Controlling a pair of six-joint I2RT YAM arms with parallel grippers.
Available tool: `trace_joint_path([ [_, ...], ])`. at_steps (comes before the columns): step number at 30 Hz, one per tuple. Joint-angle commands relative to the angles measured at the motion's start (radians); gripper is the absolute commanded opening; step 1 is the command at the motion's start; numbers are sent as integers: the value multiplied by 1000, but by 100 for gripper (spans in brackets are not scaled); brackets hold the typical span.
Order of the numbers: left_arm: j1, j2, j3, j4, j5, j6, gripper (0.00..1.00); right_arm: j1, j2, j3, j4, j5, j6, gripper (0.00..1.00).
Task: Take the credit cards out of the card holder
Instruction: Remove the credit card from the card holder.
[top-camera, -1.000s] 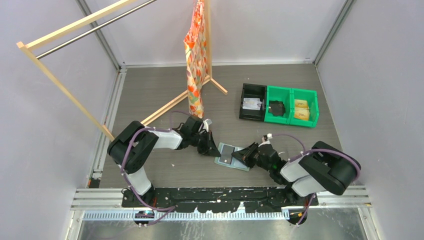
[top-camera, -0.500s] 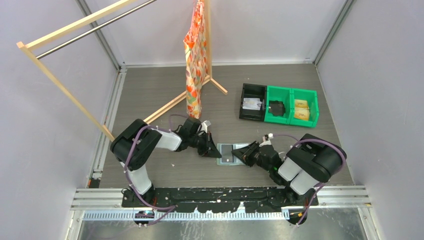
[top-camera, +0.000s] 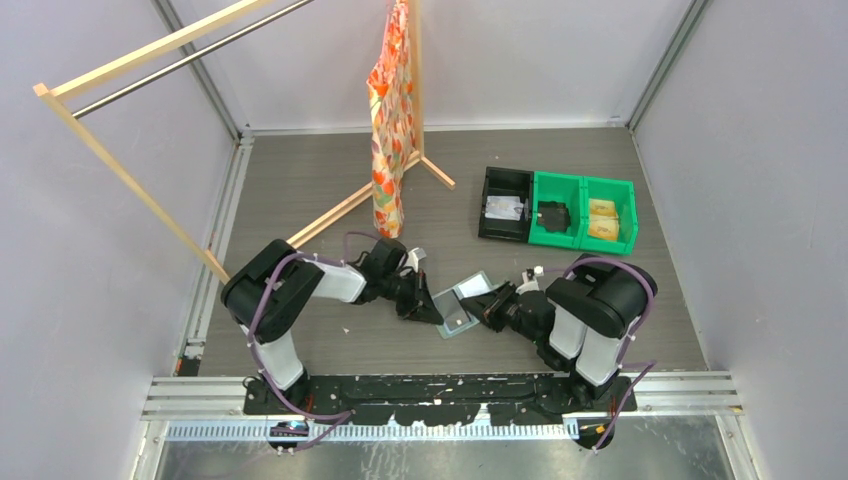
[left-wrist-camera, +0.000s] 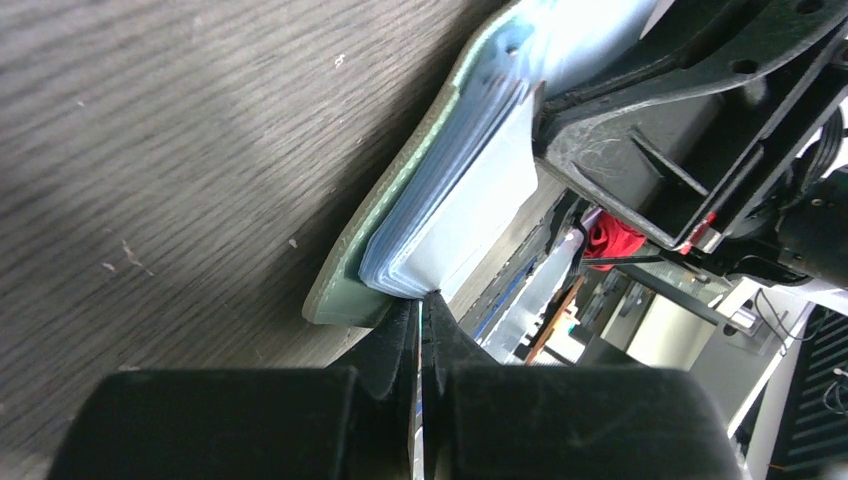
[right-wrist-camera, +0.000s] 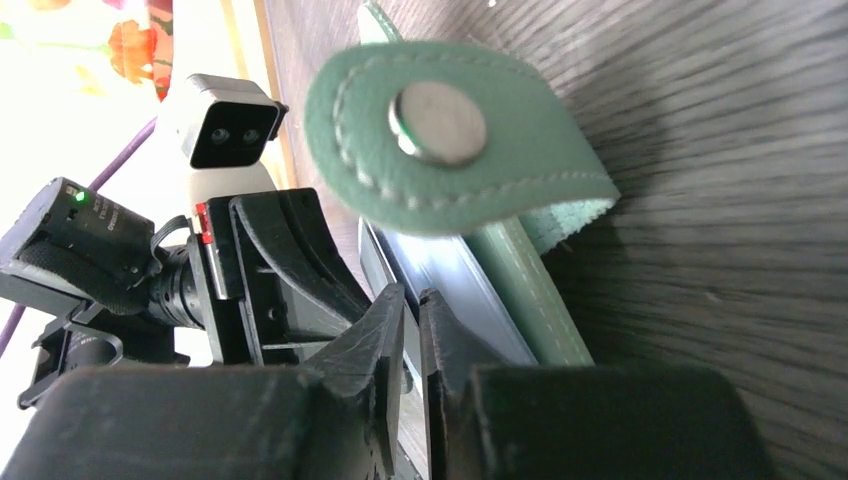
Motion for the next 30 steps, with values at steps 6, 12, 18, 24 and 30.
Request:
trace_joint_path([
  [6,-15,-23,57,-85,-147,84,0,34,-44,-4,-23,-244,-46,17],
  [12,-15,-47,58,-110,-152,101,1,36,9,2,19,-308,-59,16],
  [18,-15,-78,78,-194,-191,154,1,35,9,3,20,-339,-75,16],
  [24,-14,-86,124,-270,-202,212,1,35,-18,10,15,-380,-84,17],
  [30,-15,-120,169,-362,-243,265,7,35,-21,17,11,-401,-89,17],
])
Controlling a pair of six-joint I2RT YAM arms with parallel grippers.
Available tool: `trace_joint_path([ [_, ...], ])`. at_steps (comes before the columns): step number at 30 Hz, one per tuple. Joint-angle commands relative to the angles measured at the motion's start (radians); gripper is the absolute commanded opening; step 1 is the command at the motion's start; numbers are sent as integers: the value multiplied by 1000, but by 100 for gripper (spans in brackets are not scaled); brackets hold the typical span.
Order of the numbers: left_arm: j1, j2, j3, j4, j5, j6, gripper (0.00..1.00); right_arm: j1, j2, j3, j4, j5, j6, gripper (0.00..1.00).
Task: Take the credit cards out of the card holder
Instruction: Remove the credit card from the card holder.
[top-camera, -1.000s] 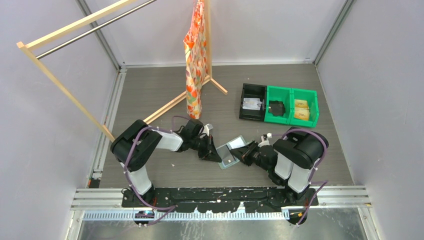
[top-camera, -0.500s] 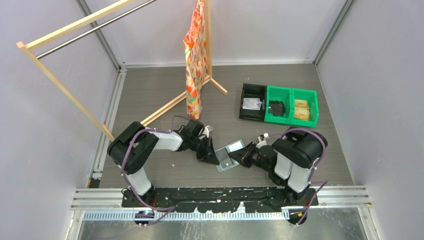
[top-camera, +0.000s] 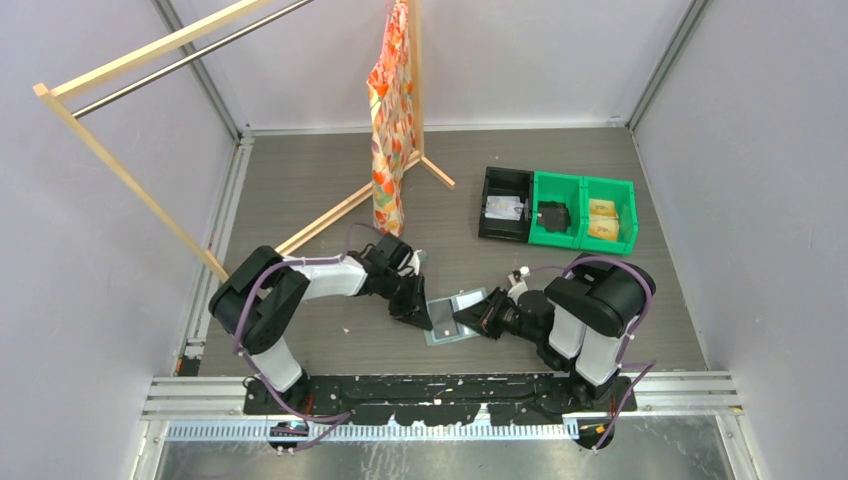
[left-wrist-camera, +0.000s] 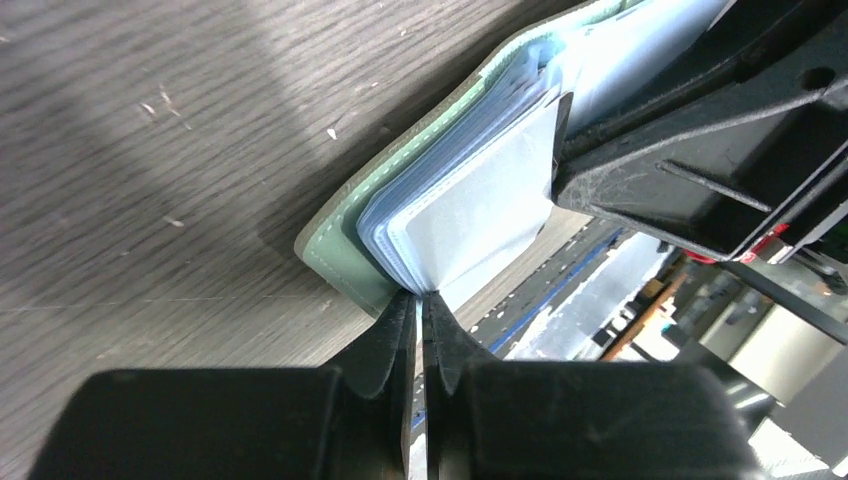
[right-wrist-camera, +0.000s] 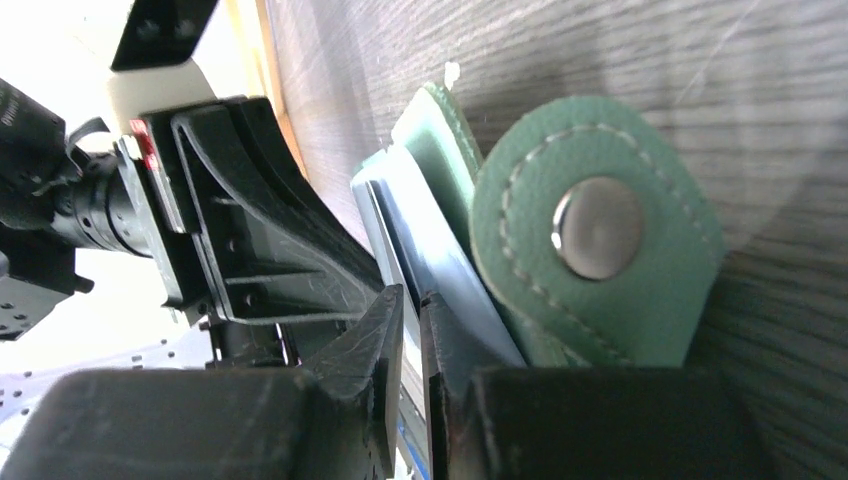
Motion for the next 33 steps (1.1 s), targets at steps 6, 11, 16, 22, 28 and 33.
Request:
trace_joint_path([
  [6,3,-57,76,-4,-161,79,14,35,-23,16,8,-190,-25,17],
  [11,3,-106,2,102,-117,-1,19,35,-6,28,11,-178,-34,17],
  [16,3,-122,-16,81,-147,4,19,35,12,52,19,-153,-23,17],
  [22,3,-62,-8,95,-135,10,16,35,13,46,19,-98,-14,19],
  [28,3,-36,-11,97,-146,8,15,35,15,25,19,-52,-11,6],
  [33,3,-16,-8,72,-176,11,14,35,26,10,19,-54,-9,1],
])
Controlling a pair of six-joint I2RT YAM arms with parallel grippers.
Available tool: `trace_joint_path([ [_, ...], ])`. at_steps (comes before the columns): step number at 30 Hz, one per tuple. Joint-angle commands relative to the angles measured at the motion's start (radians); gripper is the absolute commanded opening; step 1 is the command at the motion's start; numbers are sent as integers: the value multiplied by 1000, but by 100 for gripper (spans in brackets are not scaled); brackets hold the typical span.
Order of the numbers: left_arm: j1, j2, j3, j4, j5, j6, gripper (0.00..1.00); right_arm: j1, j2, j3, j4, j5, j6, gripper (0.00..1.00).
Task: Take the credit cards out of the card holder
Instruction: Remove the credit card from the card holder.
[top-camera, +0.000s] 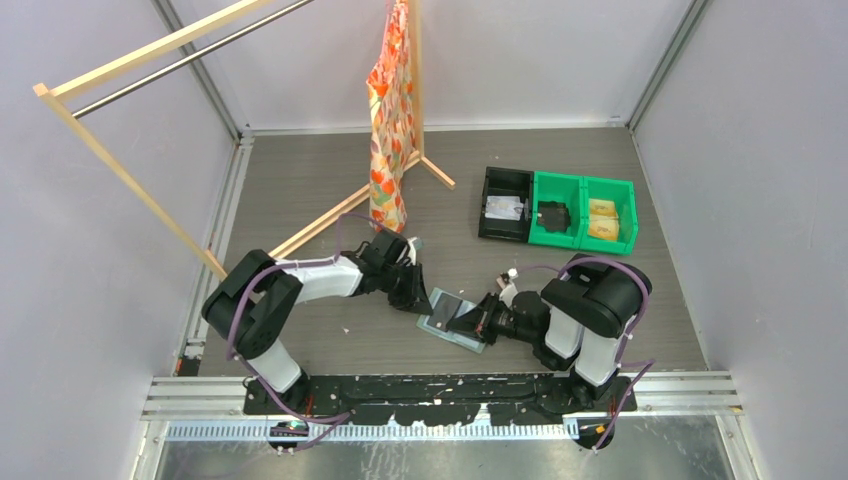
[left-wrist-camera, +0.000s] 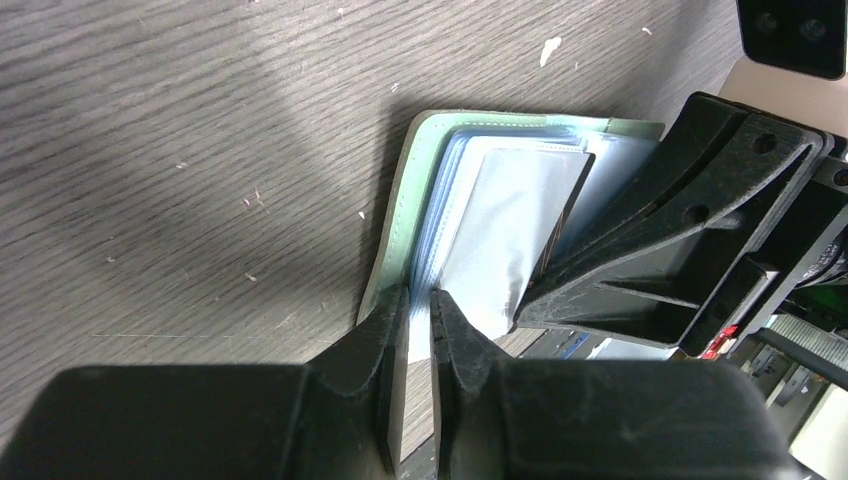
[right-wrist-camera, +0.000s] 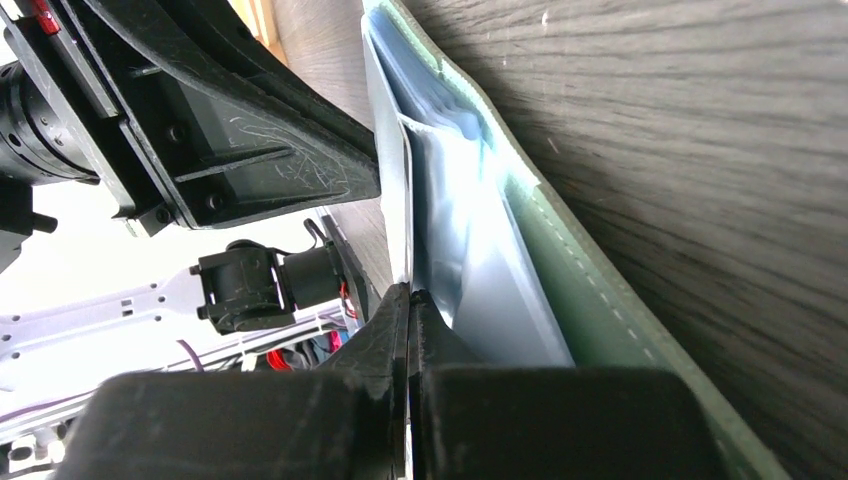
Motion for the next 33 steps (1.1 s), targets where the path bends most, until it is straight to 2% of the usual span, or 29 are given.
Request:
trace_joint_path([
  [1,-2,32,3,-6,-35,0,14,3,20,-21,40,41,0,1],
  [10,1,92,-1,10,-46,-9,10,2,43,-87,37,46,-10,1],
  [33,56,105,-73,26,-43,-5,8,2,67,-87,11,21,-16,1],
])
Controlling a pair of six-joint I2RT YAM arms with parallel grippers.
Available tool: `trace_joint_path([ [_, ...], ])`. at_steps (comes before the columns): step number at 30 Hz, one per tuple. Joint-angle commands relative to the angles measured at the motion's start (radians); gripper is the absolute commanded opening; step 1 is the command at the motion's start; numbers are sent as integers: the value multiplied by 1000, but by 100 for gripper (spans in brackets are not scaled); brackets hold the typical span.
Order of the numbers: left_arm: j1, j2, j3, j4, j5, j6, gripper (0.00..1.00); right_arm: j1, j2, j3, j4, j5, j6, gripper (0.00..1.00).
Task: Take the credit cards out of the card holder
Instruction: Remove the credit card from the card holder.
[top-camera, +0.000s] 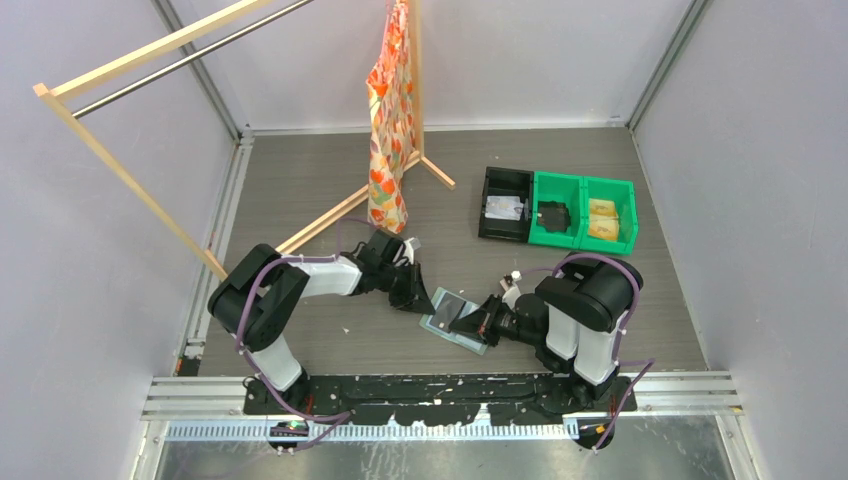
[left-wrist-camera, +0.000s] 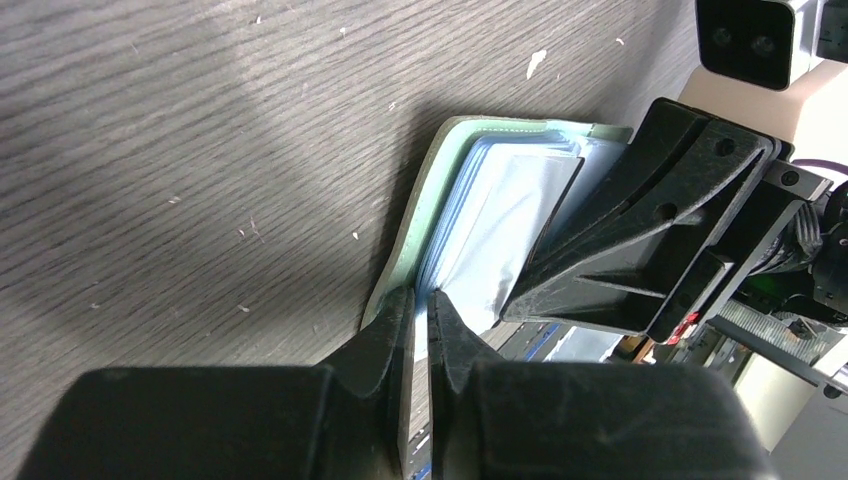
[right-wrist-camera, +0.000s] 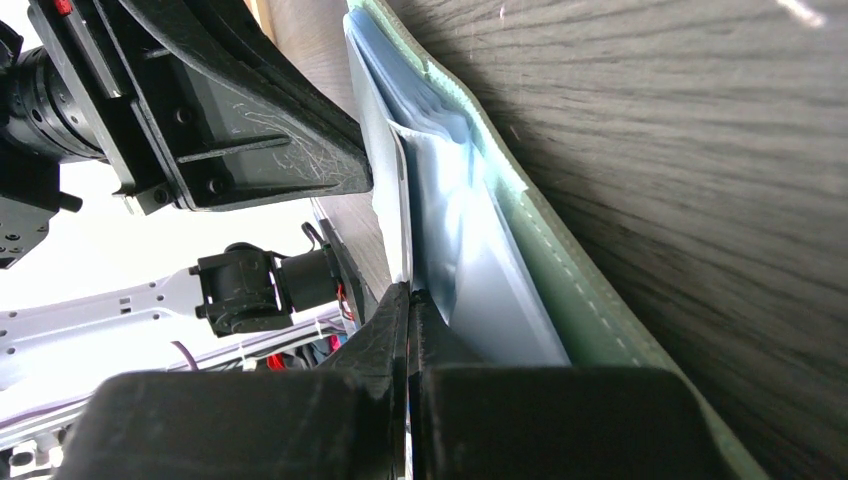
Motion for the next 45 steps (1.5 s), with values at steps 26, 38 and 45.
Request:
trace_joint_path([
  [26,38,20,-76,-83,-125,56,7,69,-187,-56,-243,385,35,24],
  [38,40,41,-63,-86,-119,58,7,68,-231,-57,-298,403,30,7],
  [45,44,57,-55,-104,-131,59,7,71,-308,-56,-400,387,17,5],
])
